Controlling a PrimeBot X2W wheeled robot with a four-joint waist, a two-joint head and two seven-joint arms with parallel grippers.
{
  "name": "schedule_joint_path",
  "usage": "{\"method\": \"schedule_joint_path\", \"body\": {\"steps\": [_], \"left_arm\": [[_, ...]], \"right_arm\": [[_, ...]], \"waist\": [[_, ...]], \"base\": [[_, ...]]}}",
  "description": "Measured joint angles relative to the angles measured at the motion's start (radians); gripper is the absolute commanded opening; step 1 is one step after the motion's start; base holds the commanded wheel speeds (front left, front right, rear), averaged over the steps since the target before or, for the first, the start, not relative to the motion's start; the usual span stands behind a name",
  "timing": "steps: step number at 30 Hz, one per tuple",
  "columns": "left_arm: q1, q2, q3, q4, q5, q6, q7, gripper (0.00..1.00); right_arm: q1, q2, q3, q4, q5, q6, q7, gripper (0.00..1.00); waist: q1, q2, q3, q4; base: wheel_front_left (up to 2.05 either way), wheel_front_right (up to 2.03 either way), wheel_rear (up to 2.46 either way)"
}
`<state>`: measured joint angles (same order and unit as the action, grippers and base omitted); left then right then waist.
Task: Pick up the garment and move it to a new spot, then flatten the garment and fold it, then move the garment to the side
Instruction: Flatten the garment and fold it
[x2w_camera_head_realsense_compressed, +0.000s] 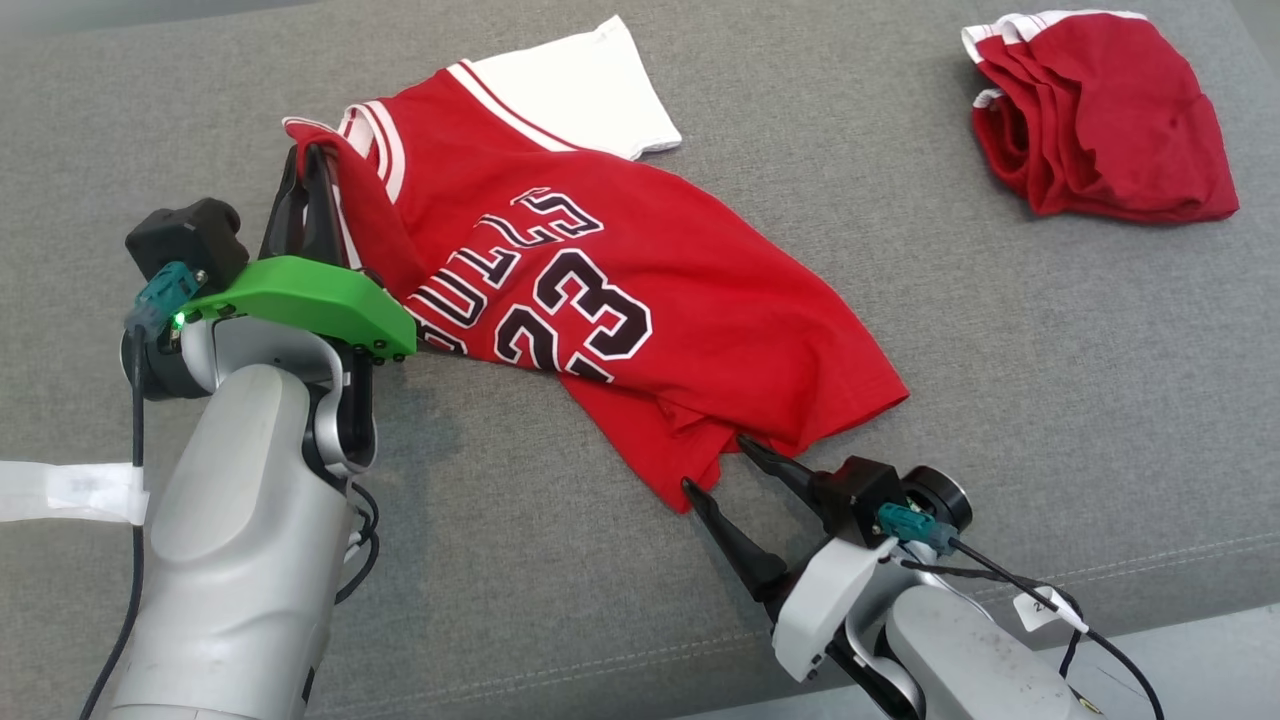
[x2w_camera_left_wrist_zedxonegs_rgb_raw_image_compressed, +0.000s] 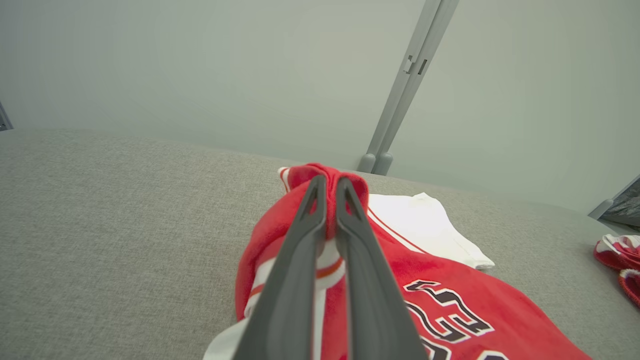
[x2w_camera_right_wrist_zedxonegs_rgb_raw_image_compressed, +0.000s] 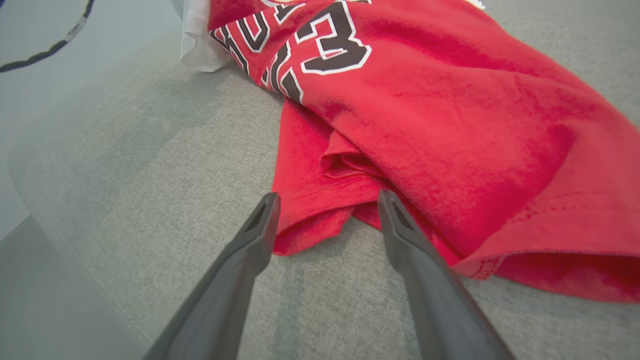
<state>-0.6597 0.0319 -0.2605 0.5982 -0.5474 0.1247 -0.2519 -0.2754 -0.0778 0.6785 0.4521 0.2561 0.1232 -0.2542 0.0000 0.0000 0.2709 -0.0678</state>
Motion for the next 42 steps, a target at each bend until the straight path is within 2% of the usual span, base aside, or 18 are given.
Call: {"method": "schedule_joint_path", "body": {"steps": [18, 20, 21, 23, 24, 29, 33, 40, 42], "left_arm": [[0.044, -0.006, -0.027, -0.058, 0.014, 0.0, 0.0, 0.0], [0.049, -0.006, -0.029, -0.065, 0.005, 0.0, 0.0, 0.0], [0.052, -0.006, -0.034, -0.074, -0.002, 0.0, 0.0, 0.0], [0.058, -0.006, -0.037, -0.081, -0.004, 0.0, 0.0, 0.0], [0.06, -0.006, -0.039, -0.084, -0.005, 0.0, 0.0, 0.0], [0.069, -0.006, -0.046, -0.091, -0.014, 0.0, 0.0, 0.0], [0.071, -0.006, -0.043, -0.103, -0.014, 0.0, 0.0, 0.0], [0.072, -0.006, -0.028, -0.154, -0.014, 0.0, 0.0, 0.0], [0.072, -0.006, -0.026, -0.171, -0.014, 0.0, 0.0, 0.0]], "right_arm": [[-0.097, 0.003, 0.041, 0.114, 0.035, 0.001, 0.003, 1.0], [-0.113, 0.006, 0.044, 0.122, 0.034, 0.001, 0.003, 0.98], [-0.132, 0.007, 0.039, 0.132, 0.034, 0.001, 0.003, 0.41], [-0.146, 0.007, 0.034, 0.145, 0.029, 0.001, 0.003, 0.38], [-0.152, 0.007, 0.028, 0.151, 0.027, -0.002, 0.003, 0.02], [-0.171, 0.008, 0.018, 0.176, 0.025, -0.011, 0.003, 0.0], [-0.184, 0.011, -0.028, 0.167, 0.046, -0.019, 0.002, 0.0], [-0.219, 0.009, -0.132, 0.015, 0.061, -0.021, 0.001, 0.0], [-0.224, -0.005, -0.159, -0.02, 0.061, -0.03, 0.0, 0.0]], "waist": [[0.0, 0.0, 0.008, 0.087], [0.0, 0.0, 0.008, 0.09], [0.0, 0.0, 0.009, 0.091], [0.0, 0.0, 0.01, 0.092], [0.0, 0.0, 0.011, 0.093], [0.0, 0.0, 0.014, 0.092], [0.0, 0.0, 0.016, 0.089], [0.0, 0.0, 0.004, 0.071], [0.0, 0.0, -0.002, 0.064]], "base": [[0.0, 0.0, 0.0], [0.0, 0.0, 0.0], [0.0, 0.0, 0.0], [0.0, 0.0, 0.0], [0.0, 0.0, 0.0], [0.0, 0.0, 0.0], [0.0, 0.0, 0.0], [0.0, 0.0, 0.0], [0.0, 0.0, 0.0]]}}
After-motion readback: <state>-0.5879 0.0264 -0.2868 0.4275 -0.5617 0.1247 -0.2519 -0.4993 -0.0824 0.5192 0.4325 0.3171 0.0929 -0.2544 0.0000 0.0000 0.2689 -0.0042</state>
